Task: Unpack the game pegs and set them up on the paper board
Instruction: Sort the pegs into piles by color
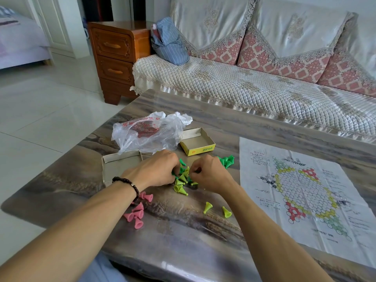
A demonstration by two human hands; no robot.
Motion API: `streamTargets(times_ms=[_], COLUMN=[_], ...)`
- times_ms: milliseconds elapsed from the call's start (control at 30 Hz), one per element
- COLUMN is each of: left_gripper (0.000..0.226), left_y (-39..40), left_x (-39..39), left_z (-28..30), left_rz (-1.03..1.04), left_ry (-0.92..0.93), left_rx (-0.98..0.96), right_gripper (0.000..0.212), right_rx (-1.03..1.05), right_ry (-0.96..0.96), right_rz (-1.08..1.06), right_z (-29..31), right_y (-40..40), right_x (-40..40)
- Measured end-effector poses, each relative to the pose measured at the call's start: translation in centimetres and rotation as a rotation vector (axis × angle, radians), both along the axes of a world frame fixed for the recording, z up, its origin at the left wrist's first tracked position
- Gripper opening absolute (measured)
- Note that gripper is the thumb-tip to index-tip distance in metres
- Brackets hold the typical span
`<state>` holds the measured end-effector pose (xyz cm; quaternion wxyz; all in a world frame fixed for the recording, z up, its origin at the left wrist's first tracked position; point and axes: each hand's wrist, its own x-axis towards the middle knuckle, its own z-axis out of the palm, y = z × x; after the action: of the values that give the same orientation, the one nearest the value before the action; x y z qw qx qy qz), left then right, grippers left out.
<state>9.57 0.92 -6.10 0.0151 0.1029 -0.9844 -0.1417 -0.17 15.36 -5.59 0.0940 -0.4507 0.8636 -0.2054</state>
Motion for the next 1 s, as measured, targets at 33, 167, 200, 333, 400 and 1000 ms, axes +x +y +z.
streamTargets(times_ms=[33, 167, 200, 333, 400, 1000], left_gripper=[0.015, 0.014, 0.014, 0.013, 0.012, 0.031], left_y=[0.0, -0.2, -0.4, -0.9, -0.3, 5.7], left_x=[0.1, 0.3, 0.3, -0.2, -1.1, -10.8], left_z=[0.1, 0.7, 0.9, 2.5, 3.1, -0.9], left_rz=[0.003, 0.013, 0.019, 0.062, 0.055, -0.117], left_ry=[0.01, 0.049, 0.066, 0.155, 0.192, 0.157], left_rx=[0.003, 0.061, 0.096, 0.271, 0.312, 0.192], right_gripper=[0.017, 0.014, 0.014, 0.011, 0.009, 0.026], right_rx=[-0.024, -0.14, -0.163, -0.242, -0.281, -0.211], right_ry=[-0.015, -0.093, -0.108, -0.153, -0.15, -0.039], right_rz=[-0.02, -0.101, -0.117, -0.22, -0.298, -0.385], right_z=[0.0, 0.1, 0.1, 0.2, 0.1, -3.5], right_y=[0.1, 0.6, 0.8, 2.2, 3.3, 6.8], right_x=[-0.1, -0.8, -1.0, -2.2, -3.2, -8.3])
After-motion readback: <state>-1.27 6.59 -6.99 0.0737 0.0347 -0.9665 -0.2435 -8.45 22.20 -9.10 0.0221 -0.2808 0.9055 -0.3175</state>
